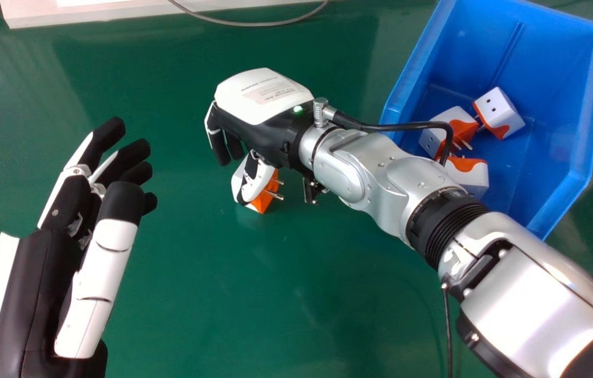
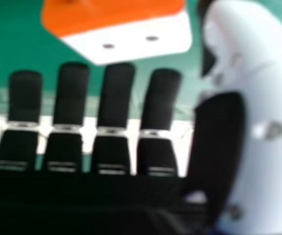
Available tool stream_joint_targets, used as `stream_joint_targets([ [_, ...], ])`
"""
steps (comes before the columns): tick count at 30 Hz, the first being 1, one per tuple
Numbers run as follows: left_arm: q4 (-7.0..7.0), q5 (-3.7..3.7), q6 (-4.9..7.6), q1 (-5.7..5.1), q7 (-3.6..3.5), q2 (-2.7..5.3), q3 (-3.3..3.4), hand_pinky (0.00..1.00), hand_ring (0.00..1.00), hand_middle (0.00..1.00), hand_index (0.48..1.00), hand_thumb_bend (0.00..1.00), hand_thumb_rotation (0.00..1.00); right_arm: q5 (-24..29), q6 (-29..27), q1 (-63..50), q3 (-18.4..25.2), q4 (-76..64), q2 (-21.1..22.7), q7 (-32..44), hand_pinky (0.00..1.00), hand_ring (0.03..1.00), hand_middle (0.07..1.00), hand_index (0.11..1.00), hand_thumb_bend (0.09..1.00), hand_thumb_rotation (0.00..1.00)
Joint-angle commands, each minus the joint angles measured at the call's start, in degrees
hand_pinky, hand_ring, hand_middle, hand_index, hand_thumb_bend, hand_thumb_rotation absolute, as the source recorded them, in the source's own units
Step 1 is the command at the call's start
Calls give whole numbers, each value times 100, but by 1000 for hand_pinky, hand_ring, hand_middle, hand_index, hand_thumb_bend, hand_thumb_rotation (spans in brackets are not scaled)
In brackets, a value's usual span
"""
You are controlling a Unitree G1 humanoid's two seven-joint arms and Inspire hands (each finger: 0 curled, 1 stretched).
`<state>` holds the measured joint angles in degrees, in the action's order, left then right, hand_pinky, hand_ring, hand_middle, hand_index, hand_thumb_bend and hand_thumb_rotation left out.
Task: Pick all objects and put in blue box
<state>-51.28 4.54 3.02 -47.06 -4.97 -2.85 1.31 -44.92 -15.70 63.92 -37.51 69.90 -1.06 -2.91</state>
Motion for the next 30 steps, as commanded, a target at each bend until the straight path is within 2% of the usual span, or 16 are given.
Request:
stream_joint_targets([
  [1, -8, -19, 14, 31, 17, -12, 32, 820, 867, 872, 899, 770, 815, 128, -24, 124, 117, -72, 22, -87, 594, 775, 804, 741, 699, 32],
  [6, 111, -42, -28, 186, 30, -19, 70, 820, 867, 872, 899, 772, 816, 143, 161, 154, 209, -42, 7, -95, 641, 824, 852, 787, 743, 84],
  [8, 157, -49, -47, 250, 33, -25, 90, 820, 867, 873, 899, 772, 816, 155, 274, 146, 249, -36, -9, -70, 702, 879, 911, 851, 789, 162],
  [10, 169, -81, -65, 282, 38, -26, 89, 821, 867, 873, 899, 772, 816, 169, 364, 112, 284, -69, -9, -42, 731, 904, 939, 885, 805, 200],
  [14, 259, -99, -108, 413, 36, -39, 129, 821, 868, 873, 899, 766, 815, 208, 487, 89, 308, -65, -20, -44, 769, 935, 969, 929, 817, 250],
  [19, 352, -111, -92, 511, 21, -58, 172, 822, 868, 874, 901, 747, 812, 308, 663, 40, 333, -113, -24, -11, 805, 965, 990, 970, 833, 312],
  [24, 332, -178, -111, 548, 35, -49, 124, 826, 870, 876, 904, 738, 811, 372, 845, -54, 389, -136, -85, 64, 817, 982, 998, 977, 840, 338],
  [30, 259, -245, -168, 558, 48, -29, 65, 829, 870, 876, 905, 731, 811, 414, 1100, -201, 370, -187, -160, 226, 796, 980, 1000, 972, 821, 320],
])
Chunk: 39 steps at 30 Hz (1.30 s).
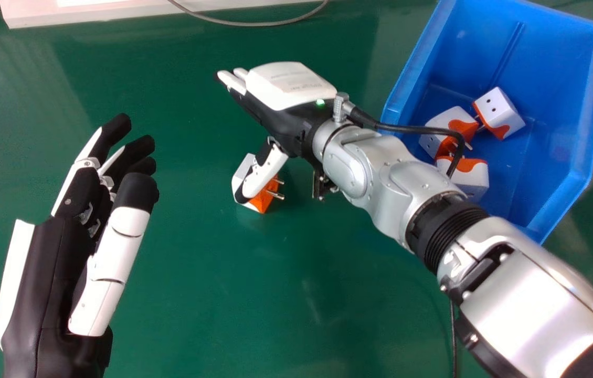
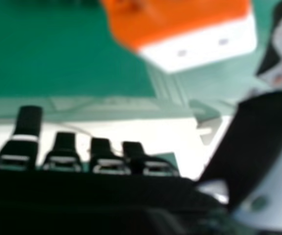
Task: Pick all objects and put in blue box
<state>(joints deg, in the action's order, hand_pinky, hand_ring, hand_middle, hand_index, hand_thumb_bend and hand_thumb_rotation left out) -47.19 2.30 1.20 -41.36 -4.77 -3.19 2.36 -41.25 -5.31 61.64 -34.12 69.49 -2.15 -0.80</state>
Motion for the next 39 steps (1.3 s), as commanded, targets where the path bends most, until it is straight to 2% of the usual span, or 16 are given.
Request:
stream_joint_targets([
  [1, -174, -36, -1, -17, 30, 11, -57, 829, 870, 876, 905, 730, 812, 53, 100, -11, 21, -153, -64, 39, 793, 979, 1000, 971, 818, 317],
  [8, -292, -61, -83, -47, 63, 28, -127, 829, 869, 876, 904, 716, 812, 71, 256, -193, 1, -267, -94, 173, 786, 961, 1000, 961, 788, 261],
  [16, -513, -77, -193, -150, 107, 40, -219, 829, 869, 876, 904, 710, 812, -28, 305, -553, -121, -575, -40, 83, 783, 946, 996, 943, 764, 216],
  [22, -599, -33, -227, -214, 130, 39, -247, 829, 870, 876, 905, 706, 812, -83, 315, -683, -213, -708, -1, 26, 762, 920, 964, 903, 759, 191],
  [26, -704, -46, -286, -257, 145, 40, -291, 829, 870, 877, 905, 705, 812, -114, 348, -750, -281, -786, 28, 17, 744, 898, 941, 880, 758, 179],
  [31, -781, -16, -352, -276, 145, 27, -278, 829, 870, 877, 905, 709, 812, -99, 360, -834, -313, -859, 52, 61, 722, 879, 927, 865, 756, 166],
  [34, -818, -25, -388, -278, 144, 21, -277, 829, 870, 877, 905, 711, 812, -98, 363, -841, -309, -891, 62, 111, 712, 872, 922, 857, 753, 150],
  [39, -828, -4, -413, -272, 137, 19, -249, 829, 869, 876, 905, 712, 813, -132, 364, -807, -307, -849, 44, 130, 705, 863, 912, 848, 743, 138],
])
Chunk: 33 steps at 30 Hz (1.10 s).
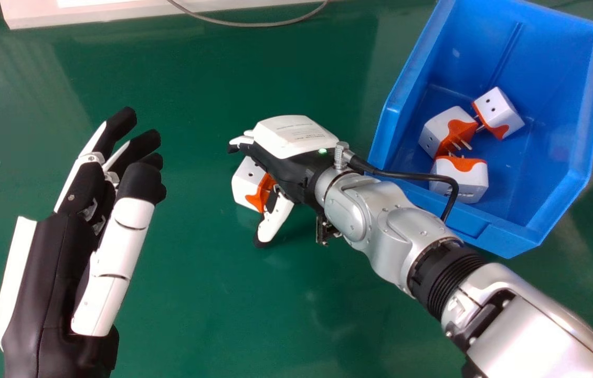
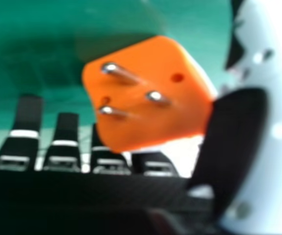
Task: Pick all objects and put in blue box
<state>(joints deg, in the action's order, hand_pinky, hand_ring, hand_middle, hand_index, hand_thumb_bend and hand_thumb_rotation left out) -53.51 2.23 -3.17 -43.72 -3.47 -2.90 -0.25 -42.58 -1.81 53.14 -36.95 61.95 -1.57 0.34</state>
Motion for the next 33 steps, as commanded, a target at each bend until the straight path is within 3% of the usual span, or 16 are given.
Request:
stream_joint_targets([
  [1, -217, 4, 16, -44, 7, -12, 12, 829, 869, 876, 905, 712, 813, -7, 20, 45, -25, -101, -15, 21, 703, 861, 910, 845, 741, 136],
  [11, -355, 15, -8, -162, -5, -24, 6, 828, 869, 876, 905, 725, 813, -167, 36, 68, -165, -191, 24, 134, 667, 832, 882, 820, 656, 46],
  [12, -355, 19, -9, -163, -6, -24, 8, 828, 869, 876, 905, 729, 813, -214, -18, 70, -213, -191, 50, 47, 628, 795, 846, 780, 655, 37],
  [14, -366, 32, -4, -184, -11, -27, 20, 828, 869, 876, 905, 729, 813, -286, -119, 77, -293, -189, 97, -92, 628, 795, 846, 780, 655, 37],
  [15, -382, 36, 2, -208, -12, -26, 18, 828, 869, 876, 905, 732, 813, -309, -166, 78, -315, -191, 116, -138, 576, 734, 784, 715, 623, 29],
  [17, -408, 43, 5, -240, -14, -24, 9, 828, 869, 876, 905, 732, 813, -359, -259, 88, -349, -169, 146, -232, 576, 734, 784, 715, 623, 29],
  [18, -425, 45, 8, -262, -14, -22, 1, 828, 869, 876, 905, 737, 813, -383, -280, 94, -371, -164, 157, -255, 538, 676, 723, 662, 599, 23],
  [20, -451, 43, 9, -293, -12, -19, -19, 828, 869, 876, 905, 737, 813, -403, -287, 107, -404, -149, 163, -253, 538, 676, 723, 662, 599, 23],
  [21, -463, 44, 7, -303, -11, -18, -26, 828, 869, 876, 905, 742, 814, -422, -280, 110, -424, -153, 165, -252, 506, 631, 676, 617, 580, 19],
  [33, -547, 118, 8, -401, -26, -15, -15, 828, 869, 876, 904, 755, 815, -612, -320, 43, -546, -231, 211, -520, 444, 548, 590, 528, 542, 9],
])
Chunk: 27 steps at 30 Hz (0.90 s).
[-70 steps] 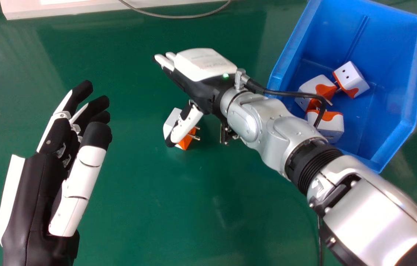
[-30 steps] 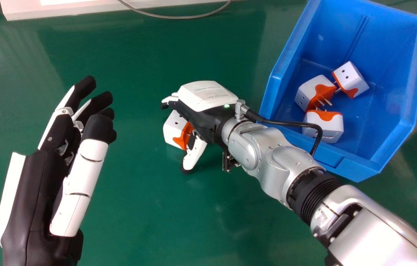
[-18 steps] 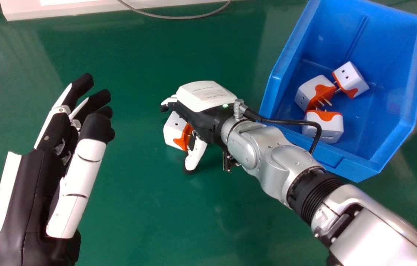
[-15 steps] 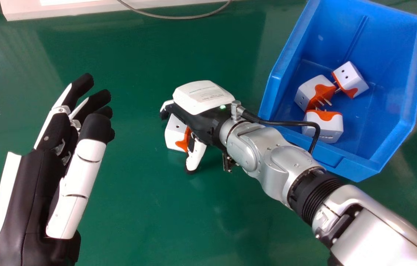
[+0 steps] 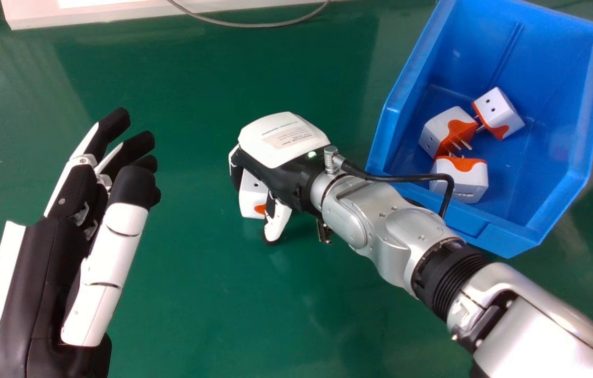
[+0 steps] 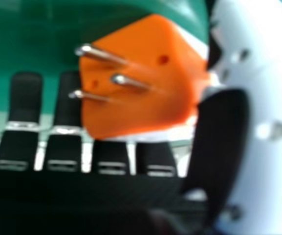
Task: Pick all objects and put in blue box
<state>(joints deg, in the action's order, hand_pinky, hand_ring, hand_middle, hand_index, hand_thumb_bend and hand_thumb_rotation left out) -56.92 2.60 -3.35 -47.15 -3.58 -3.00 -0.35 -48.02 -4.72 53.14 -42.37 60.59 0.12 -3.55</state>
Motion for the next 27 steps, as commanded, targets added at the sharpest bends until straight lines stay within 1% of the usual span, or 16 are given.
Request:
stream_joint_targets([
  [1, -207, 84, 27, -61, -15, -5, -4, 828, 869, 876, 904, 757, 815, -62, -34, 40, -9, -99, 45, -134, 431, 530, 572, 508, 534, 7],
  [7, -206, 119, 13, -45, -7, -12, 9, 828, 869, 876, 904, 759, 815, -35, -22, 14, -27, -148, 52, -29, 422, 520, 558, 493, 527, 6],
  [13, -211, 108, -18, -17, 4, -14, 0, 827, 869, 876, 904, 763, 815, 123, 13, 11, 110, -229, 30, 106, 411, 508, 528, 460, 514, 3],
  [17, -193, 114, -51, 30, 6, -14, 15, 827, 869, 875, 904, 765, 815, 219, 51, -20, 216, -259, -22, 140, 402, 499, 520, 451, 509, 1],
  [24, -148, 83, -95, 125, 12, -19, 22, 826, 868, 875, 904, 765, 814, 408, 48, -101, 398, -362, -39, 189, 387, 483, 512, 440, 505, 0],
  [27, -153, 50, -116, 157, 9, -36, 22, 826, 868, 875, 904, 765, 814, 480, 4, -178, 512, -463, 2, 123, 381, 477, 508, 439, 503, 0],
])
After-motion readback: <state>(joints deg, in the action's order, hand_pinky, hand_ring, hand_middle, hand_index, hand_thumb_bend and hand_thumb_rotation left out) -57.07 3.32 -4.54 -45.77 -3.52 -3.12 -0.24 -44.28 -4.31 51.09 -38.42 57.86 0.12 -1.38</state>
